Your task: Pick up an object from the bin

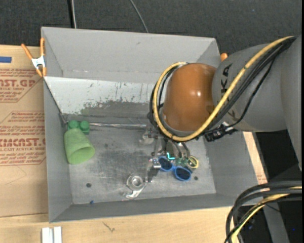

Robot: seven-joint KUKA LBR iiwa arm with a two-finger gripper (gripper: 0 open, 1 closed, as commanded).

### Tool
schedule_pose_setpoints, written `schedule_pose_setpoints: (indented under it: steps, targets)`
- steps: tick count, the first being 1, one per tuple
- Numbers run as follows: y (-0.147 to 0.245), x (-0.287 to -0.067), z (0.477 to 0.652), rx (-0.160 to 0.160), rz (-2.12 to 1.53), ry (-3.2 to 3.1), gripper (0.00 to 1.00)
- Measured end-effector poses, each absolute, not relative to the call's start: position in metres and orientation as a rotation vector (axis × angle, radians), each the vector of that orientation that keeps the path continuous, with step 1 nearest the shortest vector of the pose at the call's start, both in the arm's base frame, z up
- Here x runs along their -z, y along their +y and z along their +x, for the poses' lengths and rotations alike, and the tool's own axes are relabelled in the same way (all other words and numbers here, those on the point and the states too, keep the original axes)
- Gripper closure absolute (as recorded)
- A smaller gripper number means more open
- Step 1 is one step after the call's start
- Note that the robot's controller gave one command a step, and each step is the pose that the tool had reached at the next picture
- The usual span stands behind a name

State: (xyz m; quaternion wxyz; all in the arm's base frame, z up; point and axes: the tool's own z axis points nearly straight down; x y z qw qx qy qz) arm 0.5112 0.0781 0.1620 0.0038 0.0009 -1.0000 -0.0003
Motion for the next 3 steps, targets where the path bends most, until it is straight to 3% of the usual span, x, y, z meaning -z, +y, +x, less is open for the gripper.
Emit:
schedule_pose_setpoints:
  steps: [1,2,3]
  targets:
    - [0.113,-0.083,0.54,0.005,-0.08,-3.147,0.0]
    - [0.179,-0.101,0.578,0.004,0.284,-3.135,0.0]
    - [0.22,-0.103,0.555,0.003,1.248,-2.886,0.0]
